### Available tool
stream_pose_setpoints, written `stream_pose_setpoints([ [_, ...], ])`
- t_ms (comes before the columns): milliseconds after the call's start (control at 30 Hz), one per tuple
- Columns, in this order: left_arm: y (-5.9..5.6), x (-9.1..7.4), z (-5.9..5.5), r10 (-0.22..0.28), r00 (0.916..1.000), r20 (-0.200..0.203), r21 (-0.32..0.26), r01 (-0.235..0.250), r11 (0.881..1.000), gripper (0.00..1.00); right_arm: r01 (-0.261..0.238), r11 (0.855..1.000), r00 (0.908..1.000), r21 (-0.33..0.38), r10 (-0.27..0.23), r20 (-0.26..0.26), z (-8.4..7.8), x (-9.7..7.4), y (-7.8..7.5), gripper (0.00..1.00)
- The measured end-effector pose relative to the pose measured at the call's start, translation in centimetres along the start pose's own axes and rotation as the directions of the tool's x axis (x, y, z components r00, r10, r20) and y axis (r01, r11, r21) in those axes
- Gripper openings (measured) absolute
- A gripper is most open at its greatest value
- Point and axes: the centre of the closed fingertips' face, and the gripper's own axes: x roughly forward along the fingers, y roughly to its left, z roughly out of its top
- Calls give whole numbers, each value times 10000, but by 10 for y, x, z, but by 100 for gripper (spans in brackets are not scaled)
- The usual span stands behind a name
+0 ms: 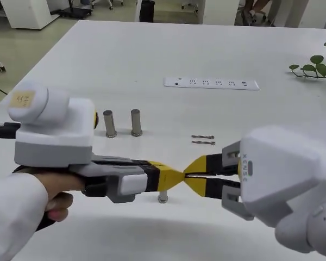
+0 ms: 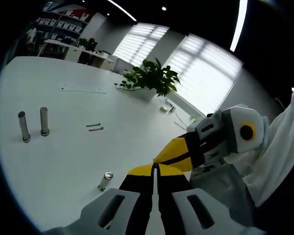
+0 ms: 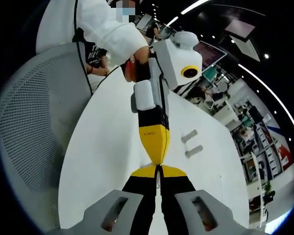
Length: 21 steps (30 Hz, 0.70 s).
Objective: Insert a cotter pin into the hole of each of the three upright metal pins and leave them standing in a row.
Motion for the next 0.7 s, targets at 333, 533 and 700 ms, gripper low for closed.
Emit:
stream_pose_setpoints([
  [333, 0, -1, -2, 13, 9999, -102, -1, -13, 10000, 0, -63, 9999, 10000, 97, 62, 62, 0, 0, 2, 0],
  [533, 0, -1, 0, 16, 10000, 13, -121, -16, 9999, 0, 19, 9996, 9999, 287, -22, 108, 0, 0, 0, 0],
  [700, -1, -2, 0, -44, 10000, -14, -311, 44, 9995, 0, 54, 9992, 9997, 400, -64, 245, 2, -1, 0, 0],
])
